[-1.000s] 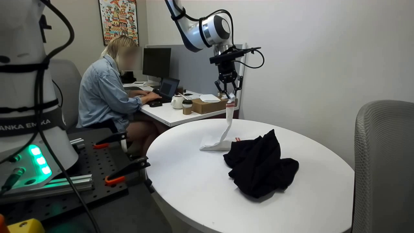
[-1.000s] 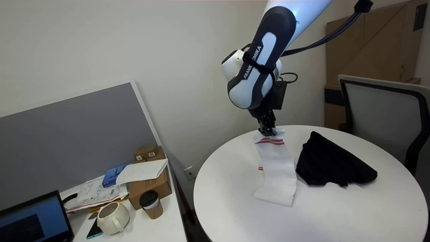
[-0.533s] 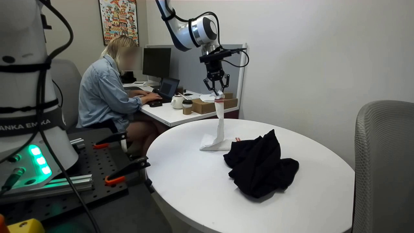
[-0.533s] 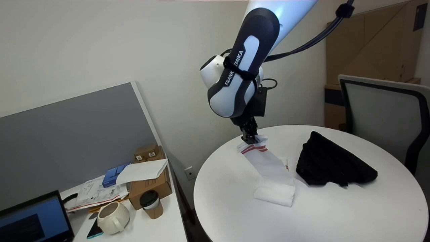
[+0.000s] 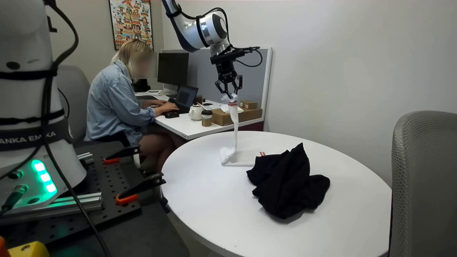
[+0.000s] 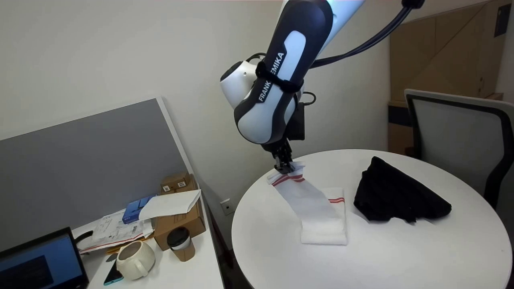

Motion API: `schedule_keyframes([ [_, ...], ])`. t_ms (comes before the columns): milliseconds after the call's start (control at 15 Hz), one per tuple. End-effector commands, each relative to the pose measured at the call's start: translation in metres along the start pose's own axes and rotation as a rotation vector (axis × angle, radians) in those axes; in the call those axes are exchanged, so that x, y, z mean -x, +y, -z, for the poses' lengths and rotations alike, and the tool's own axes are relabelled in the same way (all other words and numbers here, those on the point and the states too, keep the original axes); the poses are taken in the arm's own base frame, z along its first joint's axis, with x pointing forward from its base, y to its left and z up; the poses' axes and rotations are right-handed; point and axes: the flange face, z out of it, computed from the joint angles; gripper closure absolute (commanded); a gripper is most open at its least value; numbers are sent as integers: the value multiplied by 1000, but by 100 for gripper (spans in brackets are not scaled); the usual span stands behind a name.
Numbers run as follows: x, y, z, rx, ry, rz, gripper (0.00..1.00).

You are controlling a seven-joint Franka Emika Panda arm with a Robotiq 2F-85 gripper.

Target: Fold the red and white towel in half twice from left to right

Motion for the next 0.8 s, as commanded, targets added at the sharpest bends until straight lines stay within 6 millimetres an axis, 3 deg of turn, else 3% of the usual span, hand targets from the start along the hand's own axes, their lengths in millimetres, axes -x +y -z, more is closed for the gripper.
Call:
schedule_keyframes([
  [0,13,9,16,3,45,3,90],
  [733,49,82,-34,-107,9,-231,90],
])
